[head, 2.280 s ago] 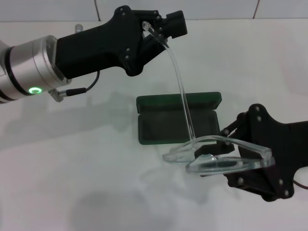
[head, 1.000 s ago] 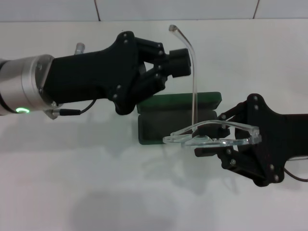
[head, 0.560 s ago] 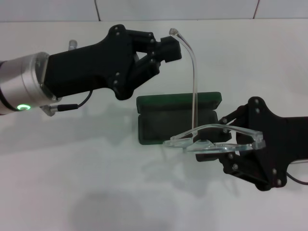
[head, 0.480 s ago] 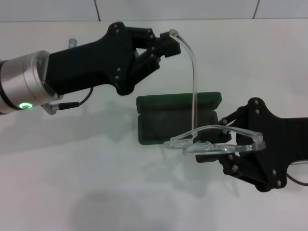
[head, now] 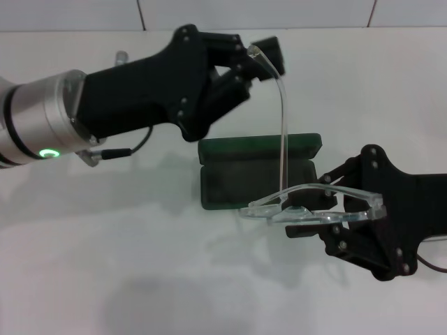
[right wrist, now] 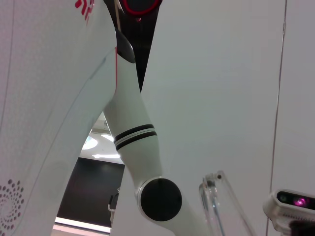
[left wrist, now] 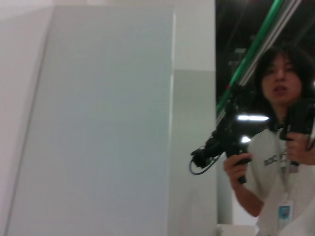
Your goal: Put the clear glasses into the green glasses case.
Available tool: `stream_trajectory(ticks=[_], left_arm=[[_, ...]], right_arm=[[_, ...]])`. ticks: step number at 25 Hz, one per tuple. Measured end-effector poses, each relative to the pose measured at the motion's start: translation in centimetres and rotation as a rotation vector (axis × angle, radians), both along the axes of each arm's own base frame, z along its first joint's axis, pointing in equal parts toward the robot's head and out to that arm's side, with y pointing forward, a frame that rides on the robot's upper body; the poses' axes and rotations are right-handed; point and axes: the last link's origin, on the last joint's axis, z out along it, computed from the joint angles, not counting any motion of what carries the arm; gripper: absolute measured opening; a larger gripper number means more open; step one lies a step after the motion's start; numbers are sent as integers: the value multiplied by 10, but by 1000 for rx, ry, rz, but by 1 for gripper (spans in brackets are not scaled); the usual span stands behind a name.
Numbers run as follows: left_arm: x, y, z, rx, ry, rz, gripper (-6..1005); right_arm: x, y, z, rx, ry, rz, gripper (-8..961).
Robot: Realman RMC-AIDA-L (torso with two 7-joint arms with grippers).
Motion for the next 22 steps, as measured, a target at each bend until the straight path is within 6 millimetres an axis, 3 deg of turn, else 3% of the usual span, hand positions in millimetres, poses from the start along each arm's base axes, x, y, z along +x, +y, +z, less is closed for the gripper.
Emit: stream_trajectory(ticks=[8,22], left_arm=[[8,-11,-3,-51,-19,-83,68],[5,-18,-2,-67,-30,-111,68]], right_arm=[[0,0,0,0,0,-1,111],[1,1,0,4,1,-6,111]])
